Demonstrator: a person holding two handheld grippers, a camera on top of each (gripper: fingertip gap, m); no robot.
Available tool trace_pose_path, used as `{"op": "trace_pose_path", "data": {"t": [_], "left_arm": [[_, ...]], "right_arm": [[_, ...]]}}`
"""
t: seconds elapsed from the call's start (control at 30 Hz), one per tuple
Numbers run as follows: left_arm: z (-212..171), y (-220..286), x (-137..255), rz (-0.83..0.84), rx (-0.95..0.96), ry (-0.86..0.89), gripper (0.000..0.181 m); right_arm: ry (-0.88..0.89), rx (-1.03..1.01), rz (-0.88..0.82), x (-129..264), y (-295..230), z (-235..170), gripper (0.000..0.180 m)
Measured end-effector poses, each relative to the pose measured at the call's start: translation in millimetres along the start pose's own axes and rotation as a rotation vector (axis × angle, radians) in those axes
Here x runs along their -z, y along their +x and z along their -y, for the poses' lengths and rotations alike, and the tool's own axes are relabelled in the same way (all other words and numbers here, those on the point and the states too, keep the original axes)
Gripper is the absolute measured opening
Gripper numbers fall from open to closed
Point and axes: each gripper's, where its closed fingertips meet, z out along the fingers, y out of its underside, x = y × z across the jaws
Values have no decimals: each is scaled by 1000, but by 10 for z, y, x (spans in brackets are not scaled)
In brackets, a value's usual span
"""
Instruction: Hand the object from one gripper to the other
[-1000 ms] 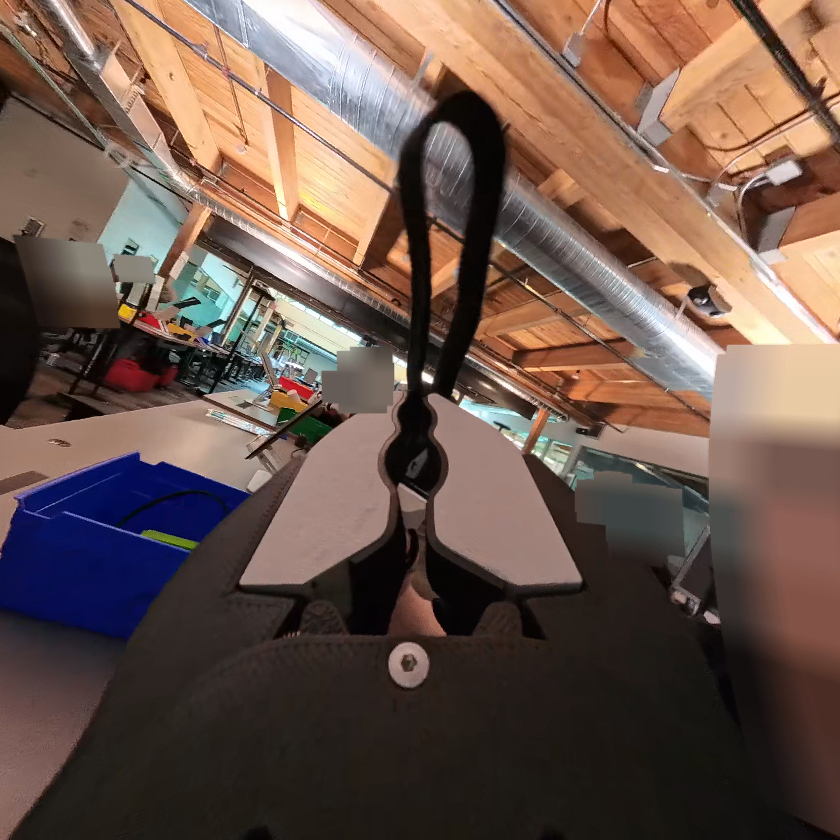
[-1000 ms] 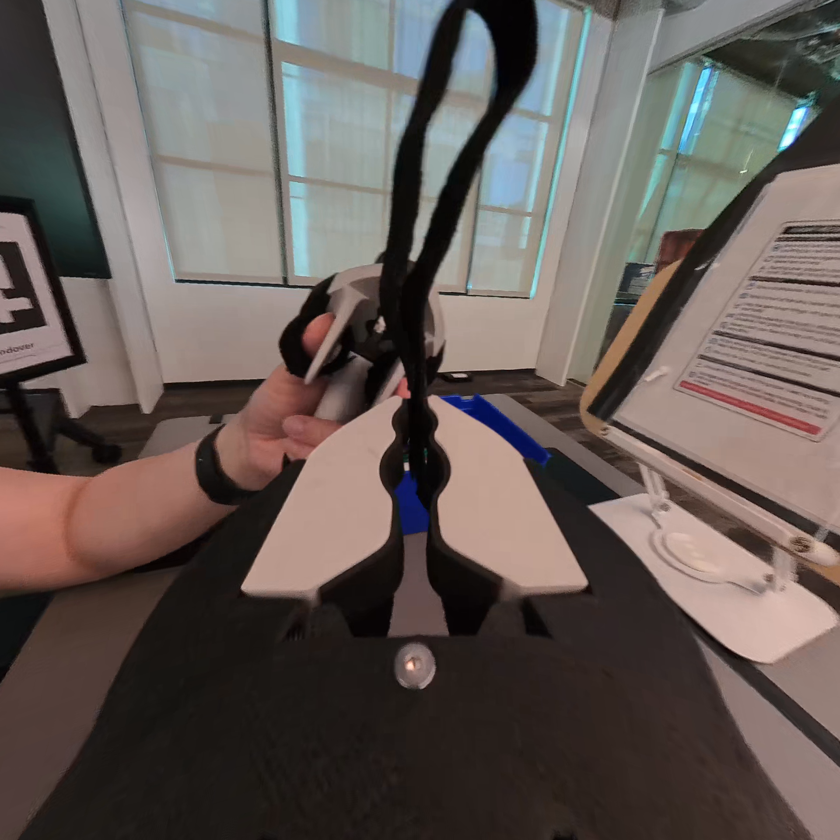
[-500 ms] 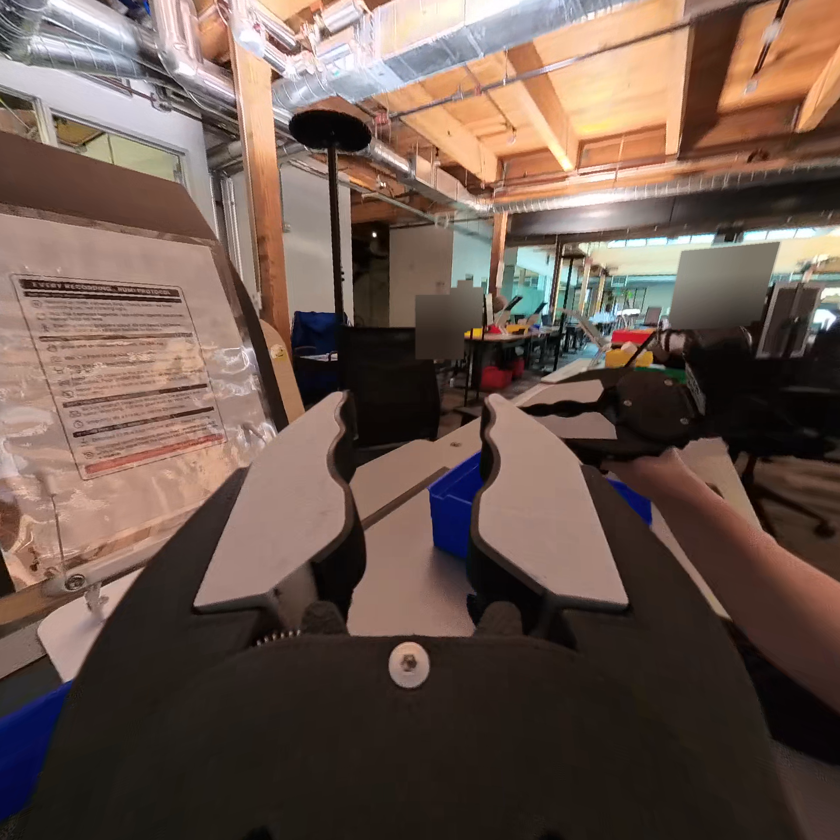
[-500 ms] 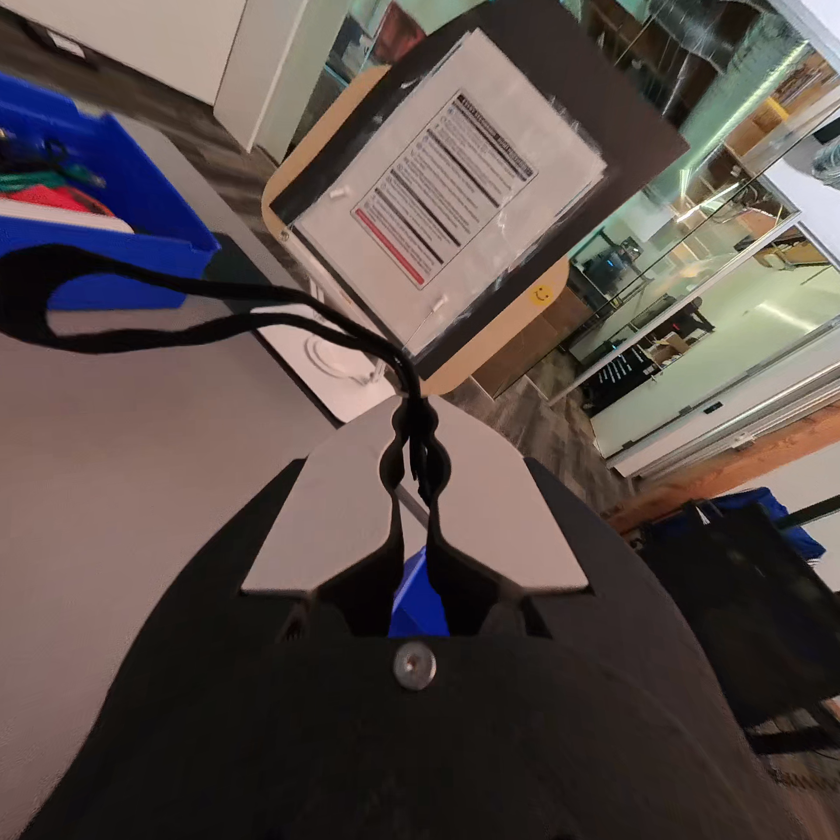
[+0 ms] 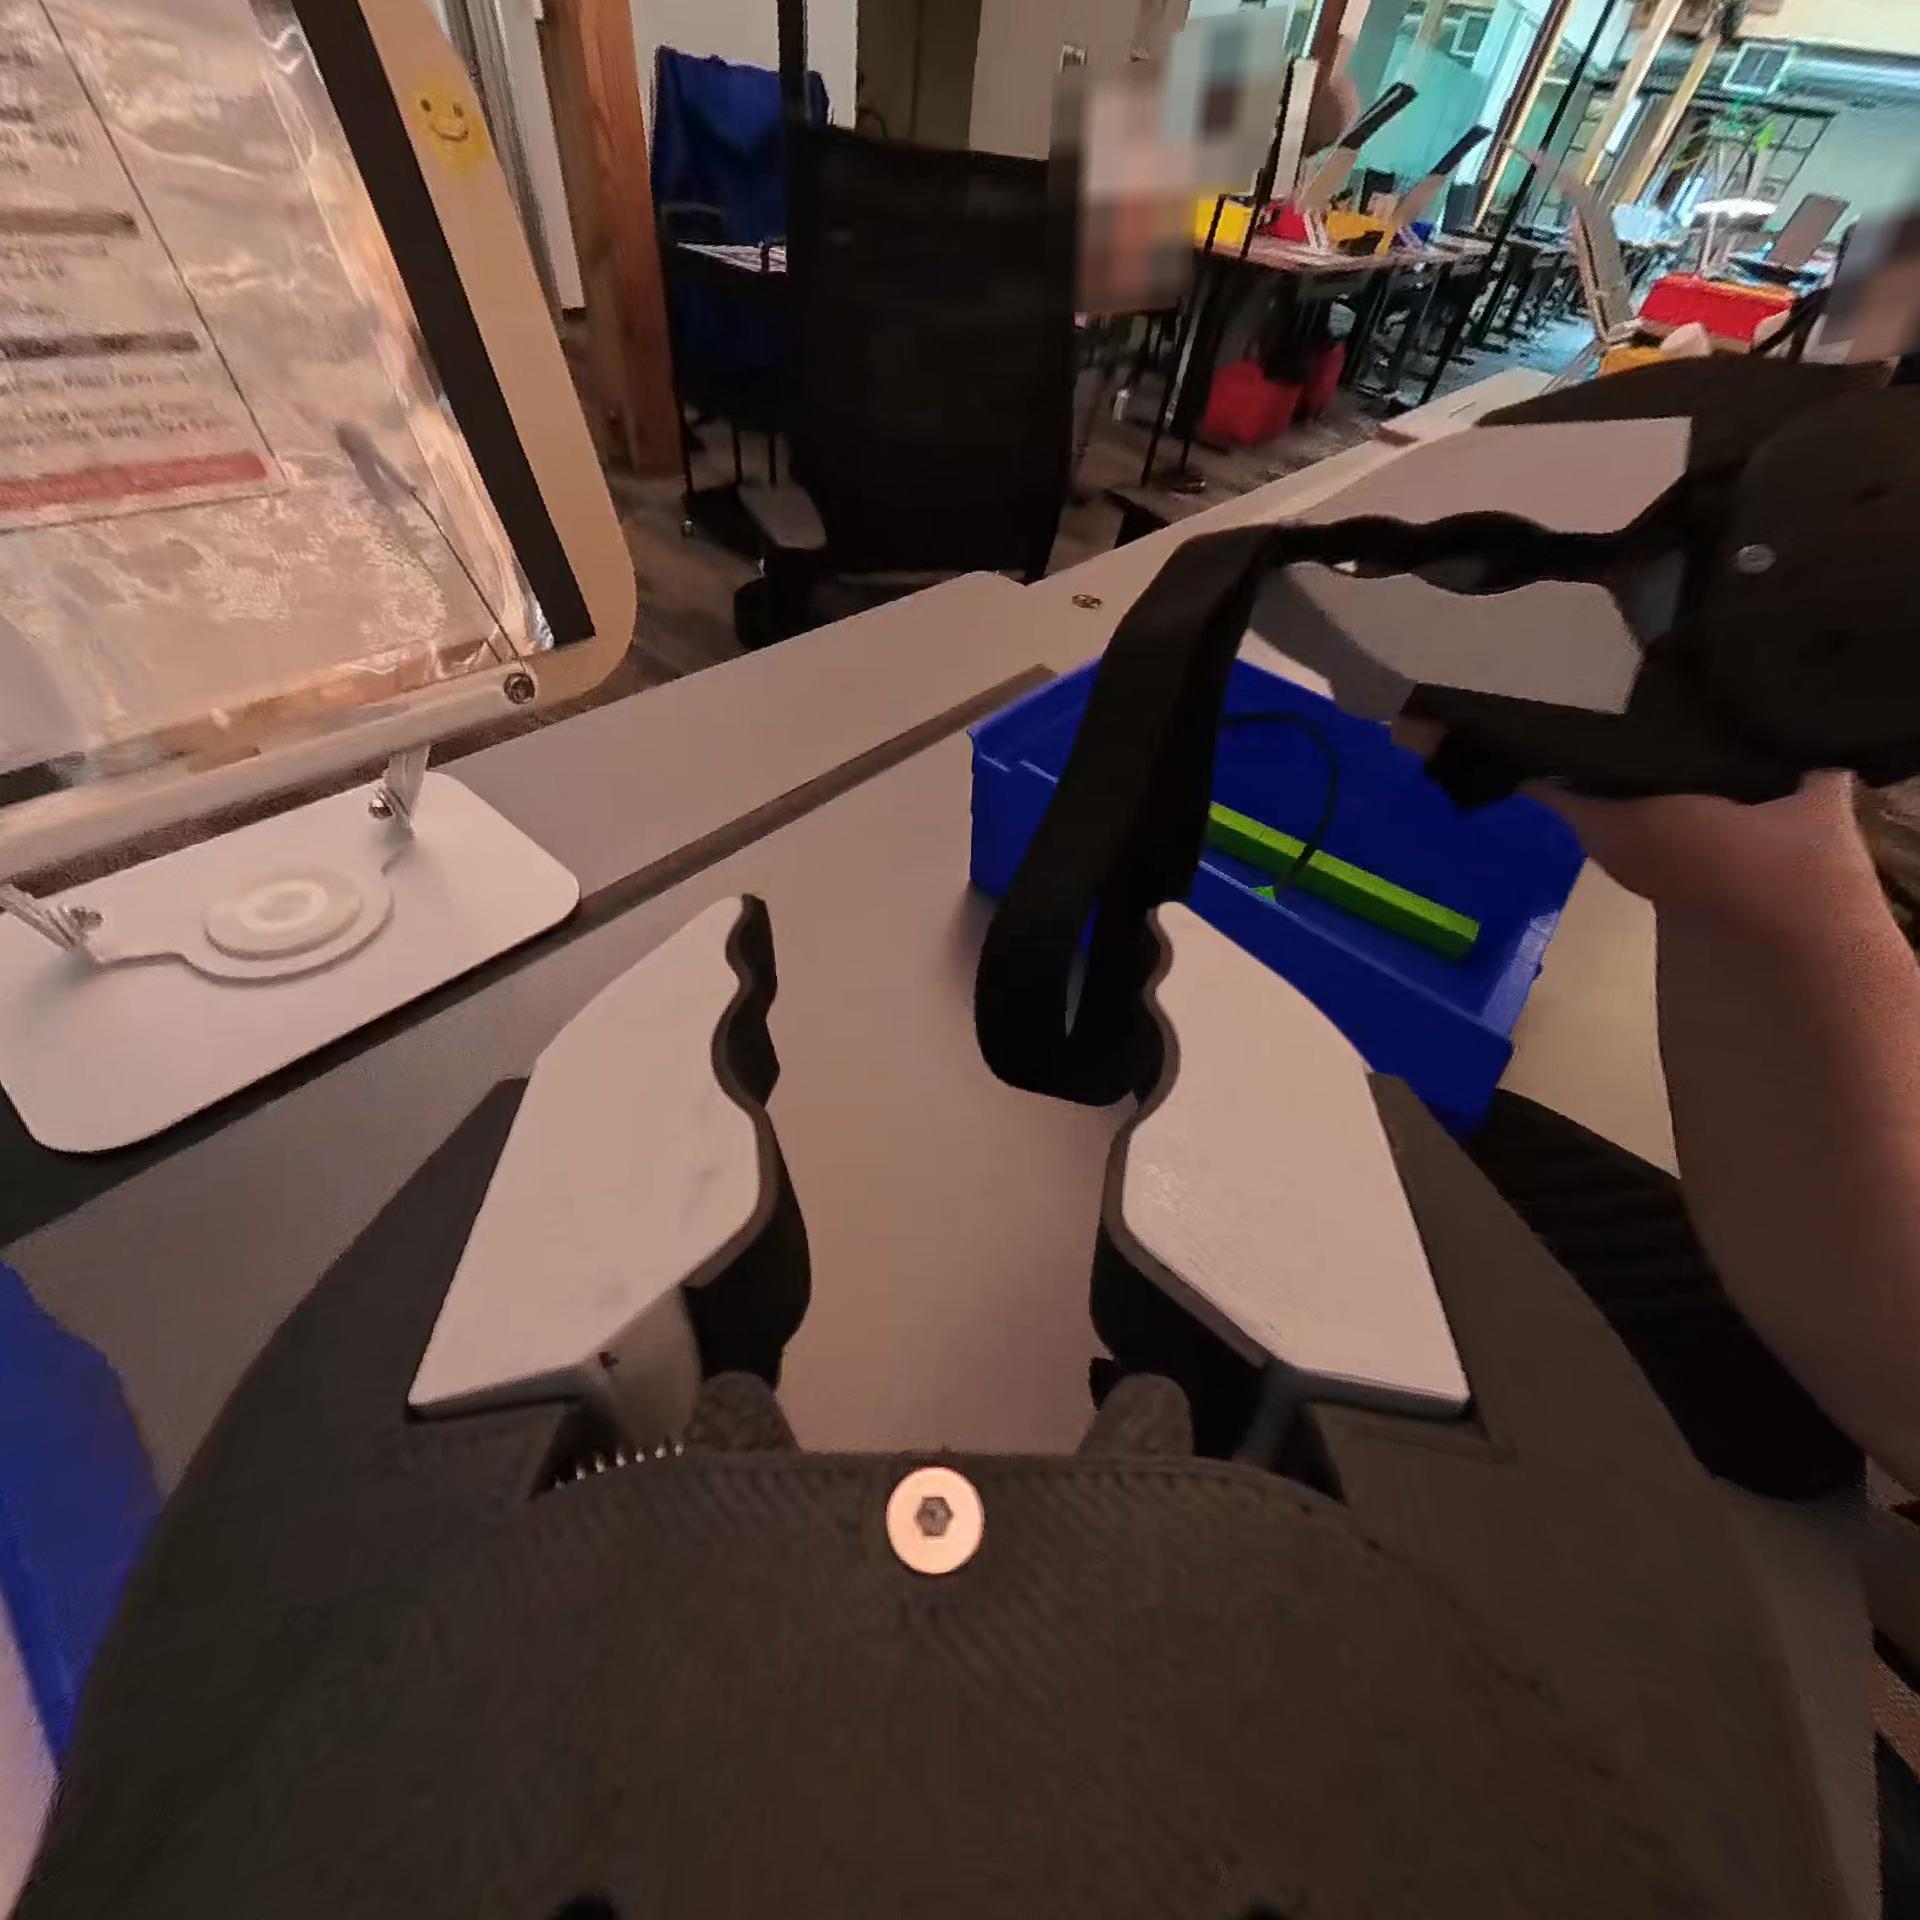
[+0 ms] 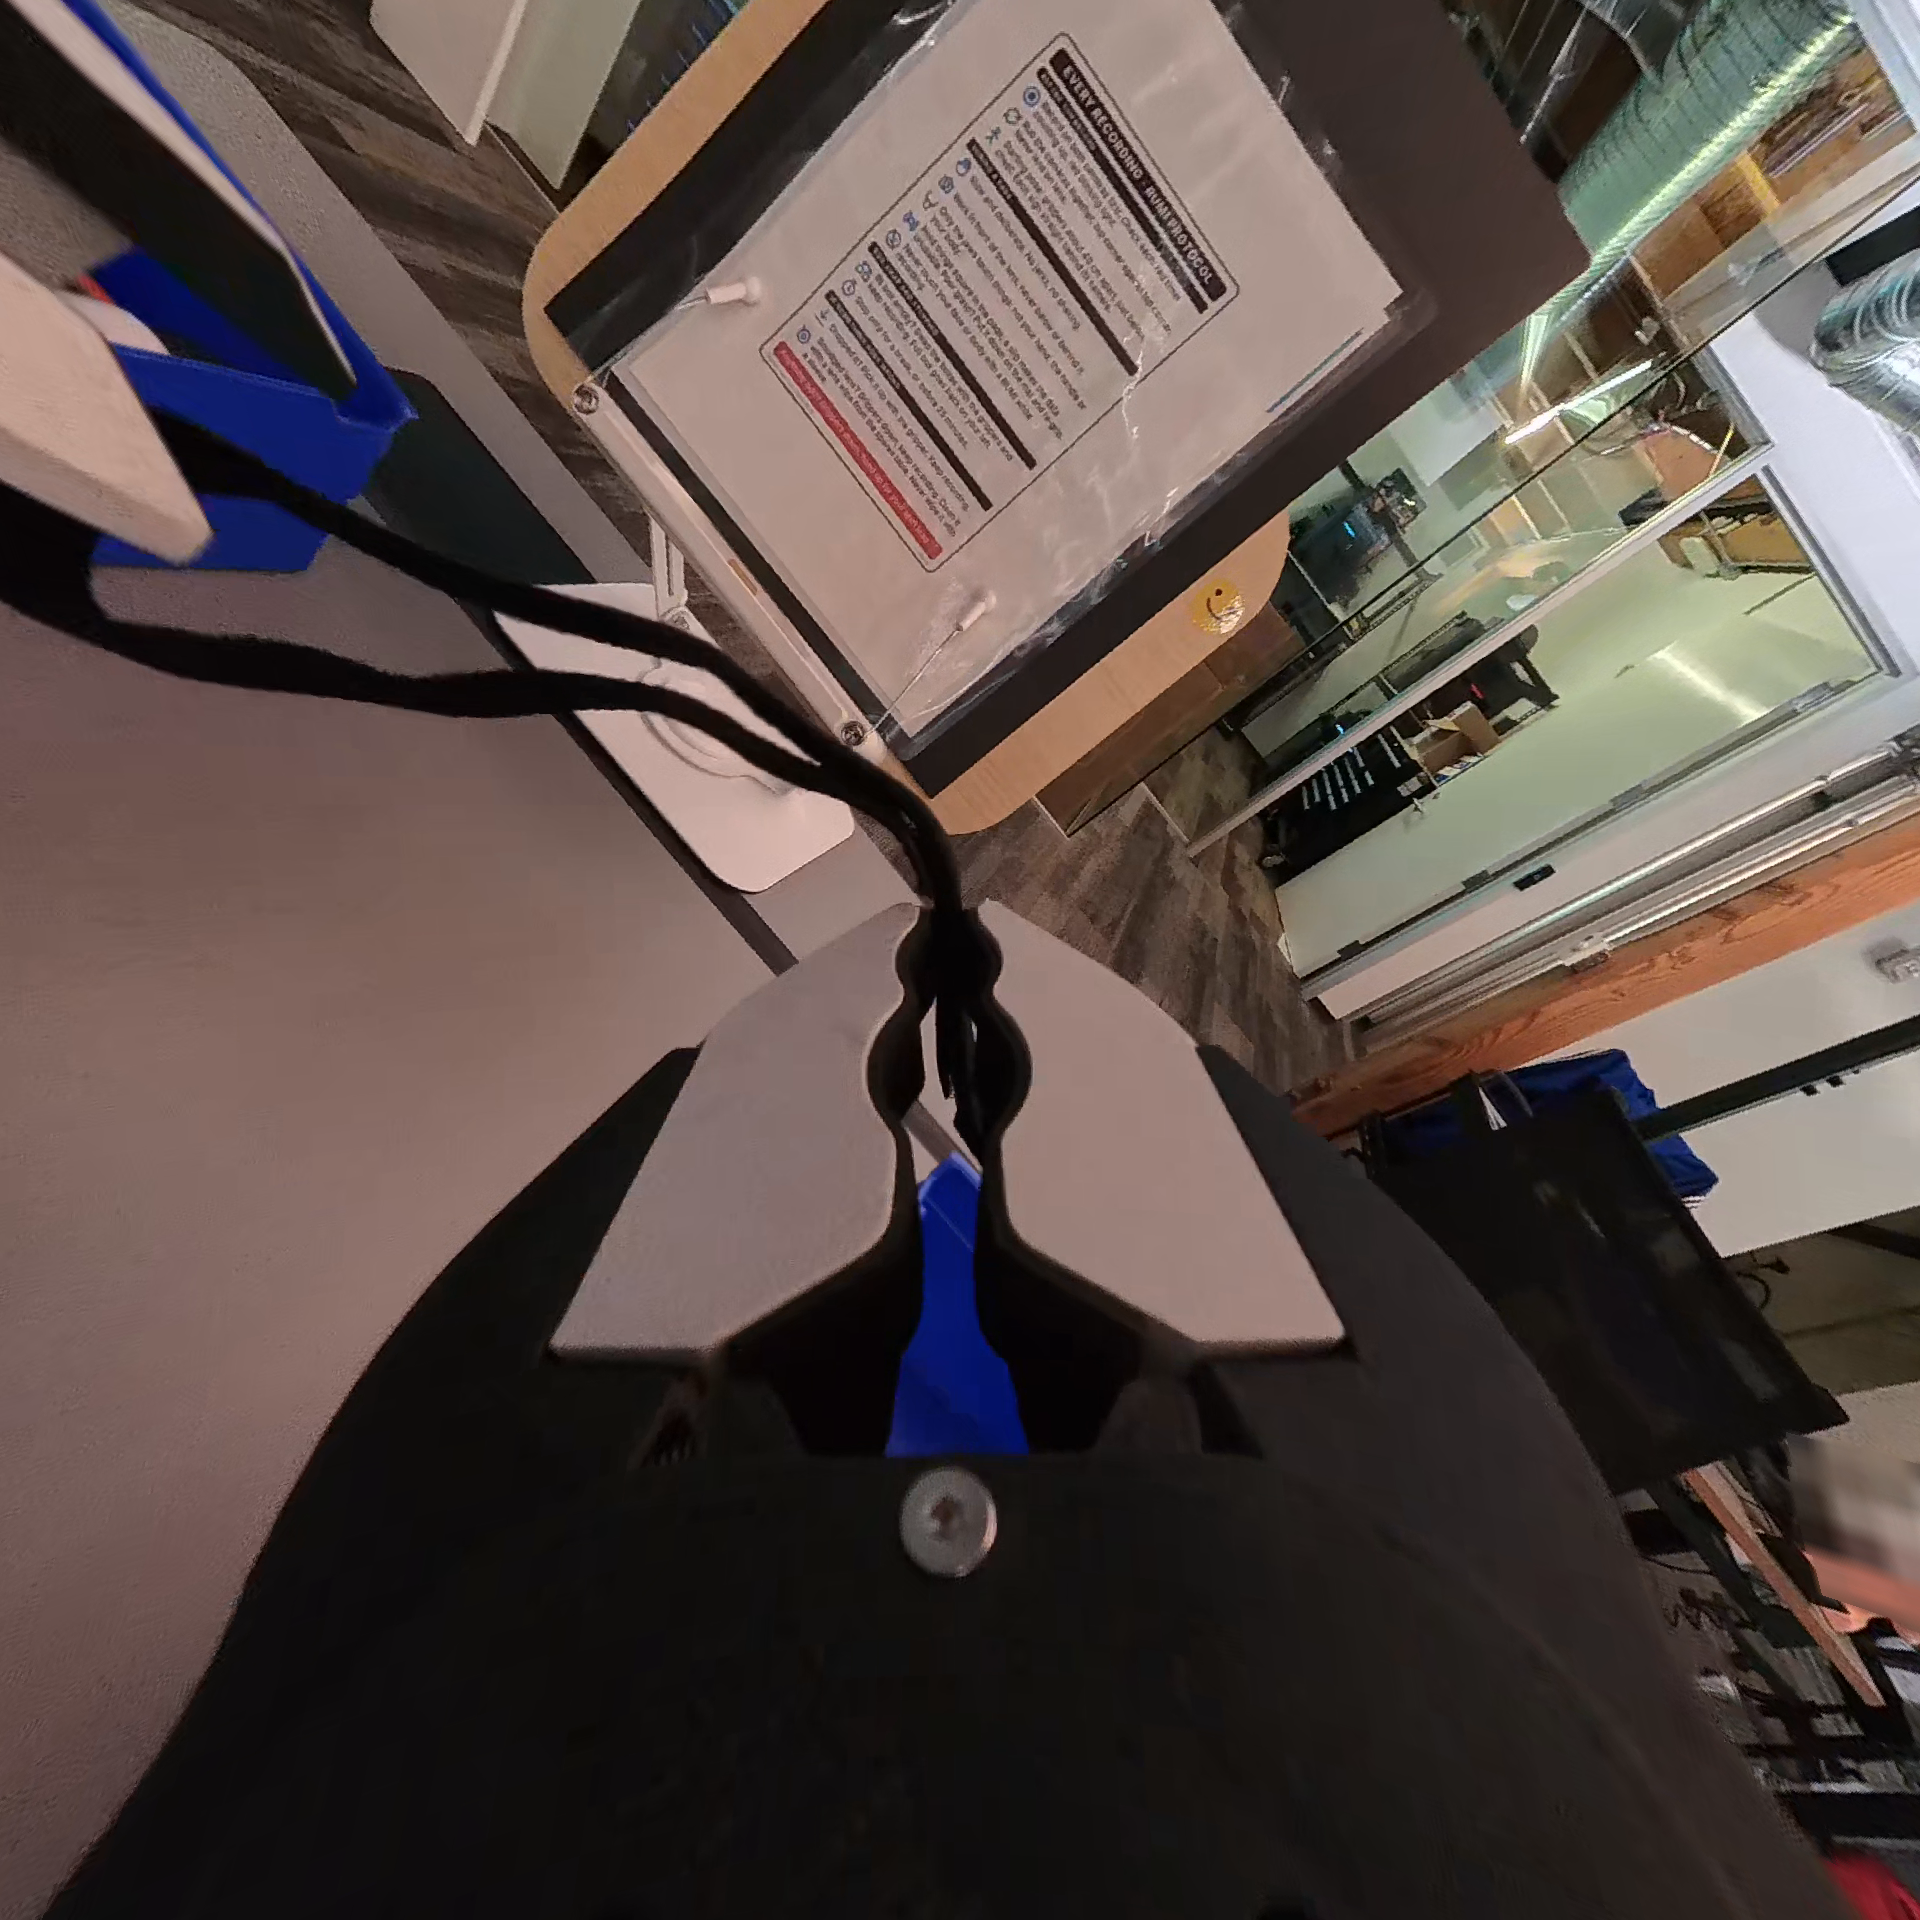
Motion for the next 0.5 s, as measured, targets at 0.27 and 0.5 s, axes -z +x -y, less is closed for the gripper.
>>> {"op": "trace_pose_path", "data": {"t": [0.27, 0.5], "left_arm": [[-53, -51, -79, 0, 22, 29, 10], [59, -200, 46, 42, -43, 58, 2]], "right_arm": [[60, 31, -32, 125, 60, 143, 5], [191, 177, -72, 287, -93, 489, 6]]}}
